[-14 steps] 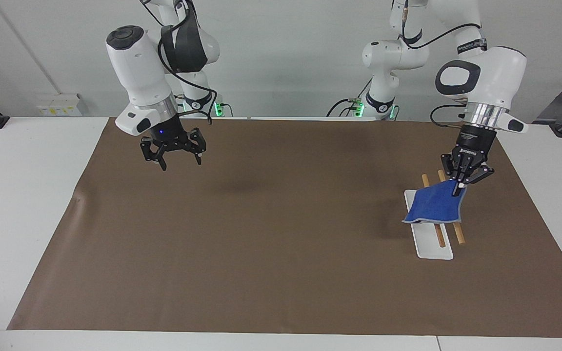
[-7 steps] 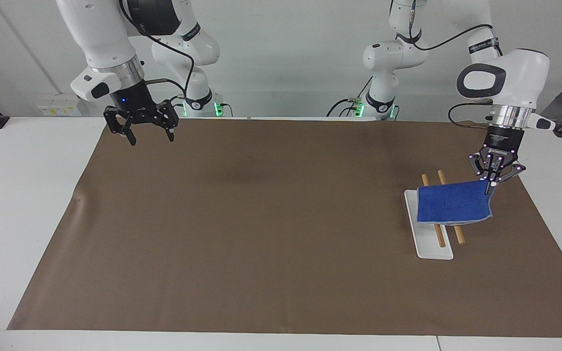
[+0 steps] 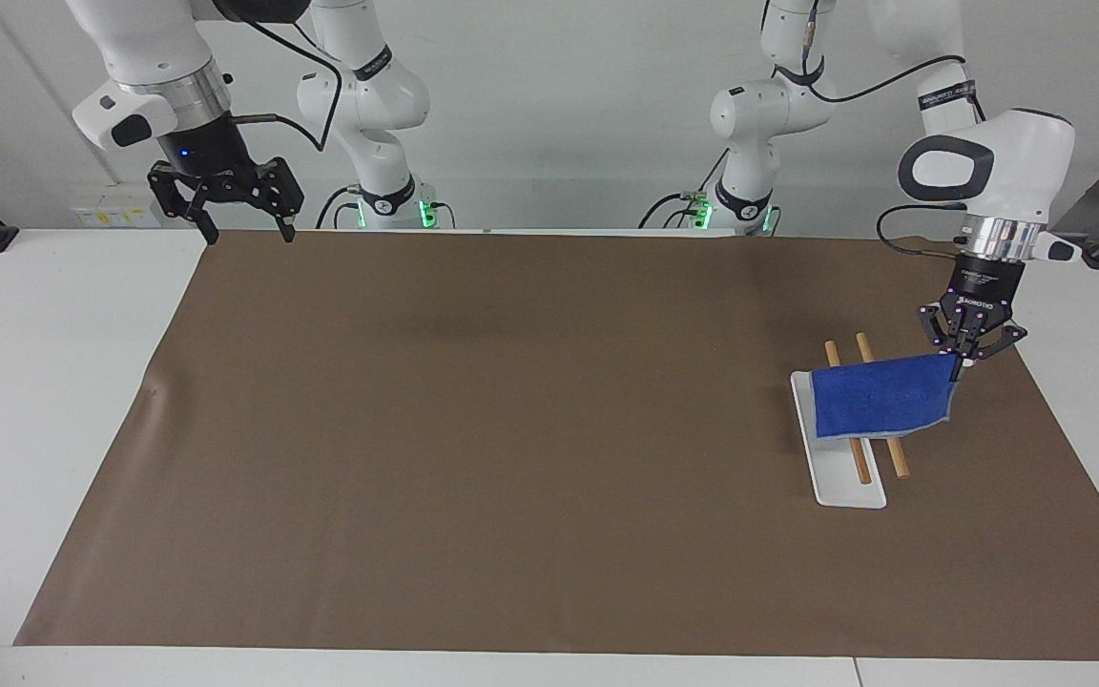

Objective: Right arm passes towel to left arm to hang

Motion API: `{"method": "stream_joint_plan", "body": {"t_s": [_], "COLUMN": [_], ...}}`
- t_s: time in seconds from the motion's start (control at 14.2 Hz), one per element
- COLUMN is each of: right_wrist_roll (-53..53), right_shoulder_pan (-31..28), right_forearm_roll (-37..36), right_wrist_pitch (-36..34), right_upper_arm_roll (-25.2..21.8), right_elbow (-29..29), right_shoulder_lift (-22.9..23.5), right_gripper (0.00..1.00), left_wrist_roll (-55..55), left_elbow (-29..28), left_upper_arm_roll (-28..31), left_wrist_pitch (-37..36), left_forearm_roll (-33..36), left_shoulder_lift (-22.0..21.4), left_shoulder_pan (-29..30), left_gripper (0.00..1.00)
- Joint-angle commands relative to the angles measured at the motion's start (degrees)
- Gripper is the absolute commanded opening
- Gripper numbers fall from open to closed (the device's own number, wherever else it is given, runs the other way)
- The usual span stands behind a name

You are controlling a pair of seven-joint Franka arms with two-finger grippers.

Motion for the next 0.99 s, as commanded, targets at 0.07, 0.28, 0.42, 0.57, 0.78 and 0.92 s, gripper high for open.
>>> {"method": "stream_joint_plan", "body": {"t_s": [0.07, 0.28, 0.42, 0.57, 0.78, 0.92], "right_wrist_roll": [1.1, 1.1, 0.5, 0.5, 0.8, 1.1], "right_shoulder_pan": [-1.3, -2.7, -2.5, -2.8, -2.7, -2.8], "right_forearm_roll": [-0.9, -0.9, -1.8, -3.1, -2.3, -1.9], "right_wrist_pitch": [-1.4, -2.8, -2.6, -4.0, -4.4, -3.6], "right_upper_arm_roll": [0.6, 0.6, 0.6, 0.7, 0.9, 0.8], "right_elbow": [0.3, -1.5, -1.1, 0.4, 1.9, 0.9], "right_shoulder_lift": [-0.1, -1.2, -0.8, 0.4, 2.1, 1.7], "right_gripper": [1.00, 1.00, 1.00, 1.00, 1.00, 1.00], "left_wrist_roll": [-1.0, -0.7, -0.7, -0.5, -0.5, -0.5], "left_elbow": [0.1, 1.9, 3.7, 3.9, 5.0, 5.3], "left_upper_arm_roll": [-0.3, -0.2, -0.1, -0.2, -0.9, -1.0], "left_wrist_pitch": [-3.0, -8.3, -12.4, -16.0, -19.8, -20.9], "left_forearm_roll": [0.6, 0.6, 0.7, 0.9, 2.7, 3.4], "left_shoulder_lift": [-0.3, -1.1, -1.4, -2.7, -3.4, -3.4], "left_shoulder_pan": [2.5, 5.0, 6.2, 6.9, 5.0, 1.6], "left_gripper": [1.00, 1.00, 1.00, 1.00, 1.00, 1.00]}}
